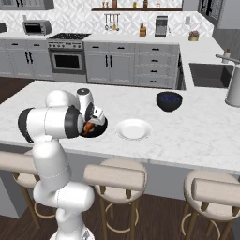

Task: Pick the chicken drumstick and onion from their plates and place them in the bowl. Then put the bowl in the fridge.

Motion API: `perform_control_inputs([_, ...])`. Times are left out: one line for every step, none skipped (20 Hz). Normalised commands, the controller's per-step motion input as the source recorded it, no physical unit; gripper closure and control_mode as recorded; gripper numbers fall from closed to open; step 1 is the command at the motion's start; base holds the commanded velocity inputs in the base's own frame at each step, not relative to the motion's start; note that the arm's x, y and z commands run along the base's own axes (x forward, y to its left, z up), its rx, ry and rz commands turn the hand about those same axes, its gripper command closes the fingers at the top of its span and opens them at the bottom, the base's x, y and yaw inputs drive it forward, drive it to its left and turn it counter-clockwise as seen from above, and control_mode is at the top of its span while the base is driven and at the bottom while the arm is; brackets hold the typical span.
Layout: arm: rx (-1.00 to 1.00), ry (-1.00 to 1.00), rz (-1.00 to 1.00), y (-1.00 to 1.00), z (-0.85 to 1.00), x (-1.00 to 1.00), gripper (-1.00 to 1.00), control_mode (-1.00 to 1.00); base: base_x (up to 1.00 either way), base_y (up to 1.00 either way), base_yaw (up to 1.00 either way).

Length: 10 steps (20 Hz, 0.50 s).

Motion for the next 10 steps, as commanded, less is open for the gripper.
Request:
perform_control_inputs([0.00, 0.00, 0.00, 0.00, 0.00, 0.08, -1.00, -1.00, 0.00, 0.00, 0.00])
perform_control_inputs([0.00, 0.00, 0.00, 0.00, 0.00, 0.00, -1.00, -1.00, 0.00, 0.00, 0.00])
perform_control_inputs([0.00, 0.00, 0.00, 0.00, 0.00, 0.16, -1.00, -1.00, 0.00, 0.00, 0.00])
perform_control_inputs([0.00, 0.00, 0.00, 0.00, 0.08, 0.01, -1.00, -1.00, 0.00, 0.00, 0.00])
perform_control_inputs([0.00, 0.00, -0.01, -0.06, 0.21, 0.11, -1.00, -1.00, 0.00, 0.00, 0.00])
perform_control_inputs([0.00, 0.00, -0.03, 0.00, 0.11, 0.35, -1.00, -1.00, 0.00, 0.00, 0.00])
perform_control_inputs([0.00, 0.00, -0.02, 0.00, 0.01, 0.31, -1.00, -1.00, 0.00, 0.00, 0.00])
perform_control_inputs([0.00, 0.00, -0.01, 0.00, 0.00, 0.32, -1.00, -1.00, 0.00, 0.00, 0.00])
perform_control_inputs([0.00, 0.00, 0.00, 0.00, 0.00, 0.41, -1.00, -1.00, 0.00, 0.00, 0.00])
perform_control_inputs([0.00, 0.00, 0.00, 0.00, 0.00, 0.41, -1.00, -1.00, 0.00, 0.00, 0.00])
